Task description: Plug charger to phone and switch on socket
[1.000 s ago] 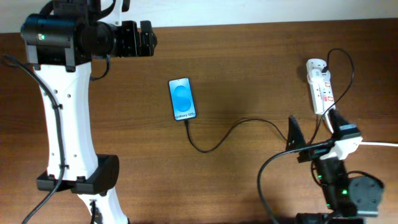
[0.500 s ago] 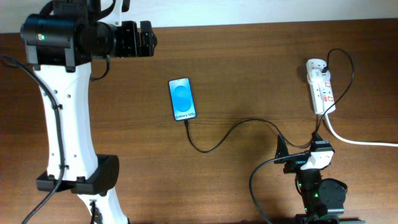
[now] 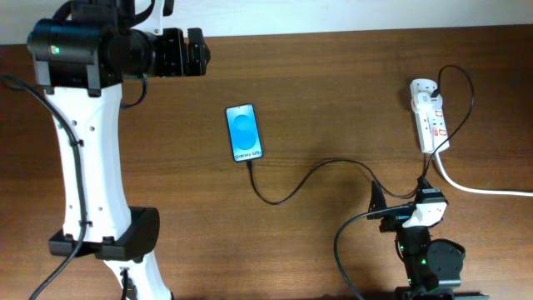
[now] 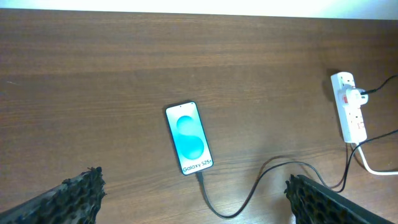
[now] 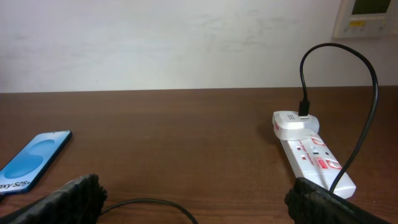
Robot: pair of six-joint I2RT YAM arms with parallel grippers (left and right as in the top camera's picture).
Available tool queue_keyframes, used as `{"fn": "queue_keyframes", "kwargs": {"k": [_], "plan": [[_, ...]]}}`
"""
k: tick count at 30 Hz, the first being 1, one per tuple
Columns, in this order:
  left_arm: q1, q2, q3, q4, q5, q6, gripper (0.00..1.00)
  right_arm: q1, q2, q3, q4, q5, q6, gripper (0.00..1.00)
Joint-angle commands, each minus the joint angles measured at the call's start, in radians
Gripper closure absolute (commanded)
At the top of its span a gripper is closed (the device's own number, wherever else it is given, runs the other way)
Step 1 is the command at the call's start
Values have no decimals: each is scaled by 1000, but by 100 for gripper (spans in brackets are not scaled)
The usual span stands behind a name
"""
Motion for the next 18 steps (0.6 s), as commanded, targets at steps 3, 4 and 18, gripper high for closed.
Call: {"fn": "queue_keyframes", "kwargs": {"k": [3,4,18], "plan": [[-2,-11,0,1,-78,13,1,9,-10,-5,-5,8,7,2],[-2,-12,-4,1,-101,13,1,9,-10,-5,-5,8,6,2],[-2,-602,-1302,808,-96,13,1,9,-10,-5,-5,8,6,2]]}}
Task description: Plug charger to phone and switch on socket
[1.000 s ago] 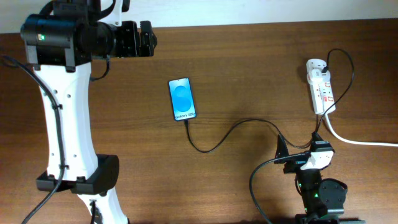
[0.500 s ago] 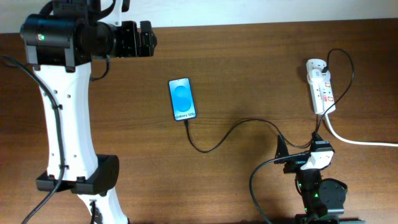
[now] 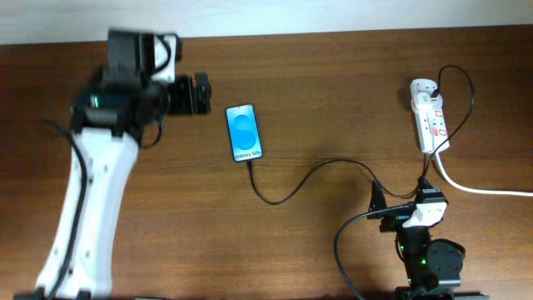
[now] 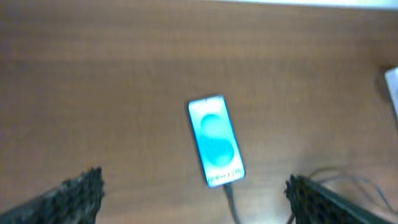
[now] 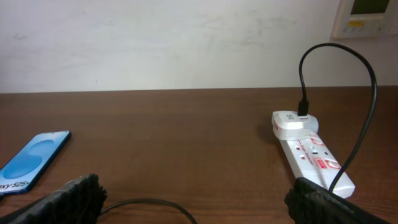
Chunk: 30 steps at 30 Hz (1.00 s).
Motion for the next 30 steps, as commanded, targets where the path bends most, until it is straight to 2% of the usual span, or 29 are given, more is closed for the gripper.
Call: {"fn": "queue_keyframes", "kwargs": {"k": [1,7,9,12,17,20,30], "plan": [[-2,-179,-260,152,-5,13,1,9,-10,-5,-5,5,7,2],[-2,-531,-736,493,-9,41,1,9,-10,-5,-5,5,6,2],[-2,-714,-931,605,-8,125,1,9,-10,-5,-5,5,6,2],[-2,-934,-1118,700,-8,212,1,9,-10,-5,-5,5,6,2],[11,-1233,-1304,715,-102,235,1,9,-10,-5,-5,5,7,2],[35,-1352,-1379,713,-105,234,1,9,-10,-5,-5,5,7,2],[72,-1513,-1520,711,-104,234,1,9,-10,-5,-5,5,7,2]]}}
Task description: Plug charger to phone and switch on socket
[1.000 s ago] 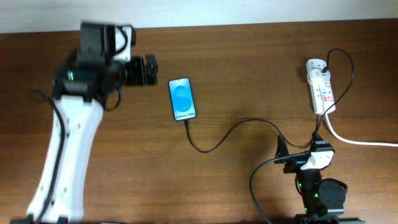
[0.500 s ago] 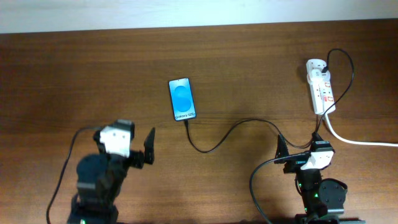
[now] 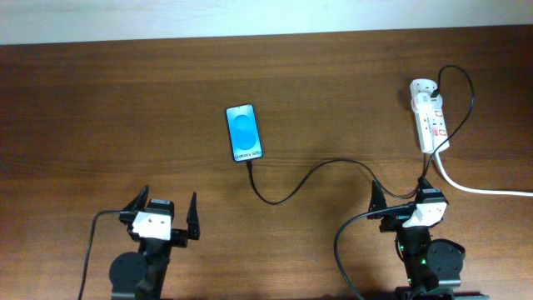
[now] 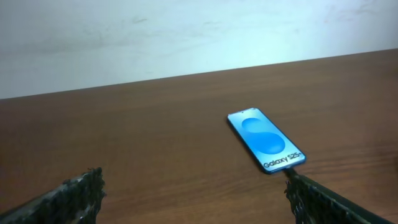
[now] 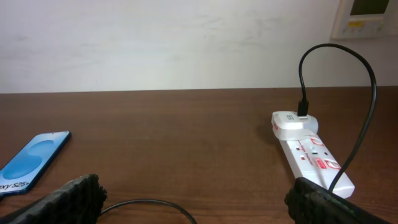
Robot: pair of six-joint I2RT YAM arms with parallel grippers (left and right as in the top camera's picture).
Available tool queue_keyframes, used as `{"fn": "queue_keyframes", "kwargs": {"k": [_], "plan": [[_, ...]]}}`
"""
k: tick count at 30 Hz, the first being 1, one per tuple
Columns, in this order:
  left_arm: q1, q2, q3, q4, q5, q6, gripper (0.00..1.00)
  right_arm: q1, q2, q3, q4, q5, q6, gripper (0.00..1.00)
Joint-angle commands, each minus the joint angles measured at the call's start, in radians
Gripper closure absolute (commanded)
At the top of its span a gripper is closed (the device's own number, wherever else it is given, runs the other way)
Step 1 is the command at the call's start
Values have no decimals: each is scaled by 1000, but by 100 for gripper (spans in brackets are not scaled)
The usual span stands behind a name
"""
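Note:
A phone (image 3: 245, 132) with a lit blue screen lies flat on the brown table, and the black charger cable (image 3: 308, 177) is plugged into its near end. The cable runs right to a white adapter in the white power strip (image 3: 428, 115) at the far right. The phone (image 4: 266, 140) shows at right in the left wrist view, and the phone (image 5: 32, 160) at left in the right wrist view, where the power strip (image 5: 309, 150) stands right. My left gripper (image 3: 161, 218) sits folded at the near left, open and empty. My right gripper (image 3: 401, 203) sits at the near right, open and empty.
A thick white mains cord (image 3: 483, 188) leaves the strip toward the right edge. The brown table (image 3: 125, 125) ends at a pale wall (image 5: 186, 43) along its far side. A small wall panel (image 5: 368, 15) hangs at the upper right.
My left arm has moved from beside the phone at the far left down to a folded pose at the near left edge. Its wrist view now looks across the table. The right arm has not moved.
At first my left arm stood tall over the far left, looking down on the plugged-in phone. Then it was lower and nearer the phone, the view blurred. Now it rests folded at the near edge. Phone, cable and strip kept their places.

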Motion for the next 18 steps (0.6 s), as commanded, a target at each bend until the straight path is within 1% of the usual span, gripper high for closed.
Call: {"fn": "queue_keyframes", "kwargs": {"k": [1,8,11,13,14,15,18], "plan": [[29,-59,-51,3,-11,20,1,9,-8,-5,-5,4,7,2],[59,-69,-79,37,-1,20,1,9,-8,-5,-5,4,7,2],[59,-69,-129,251,51,20,1,9,-8,-5,-5,4,7,2],[61,-69,-128,237,45,21,1,9,-8,-5,-5,4,7,2],[64,-69,-128,206,45,21,1,9,-8,-5,-5,4,7,2],[66,-69,-128,139,44,21,1,9,-8,-5,-5,4,7,2],[68,-69,-128,142,45,16,1,9,-8,-5,-5,4,7,2]]}}
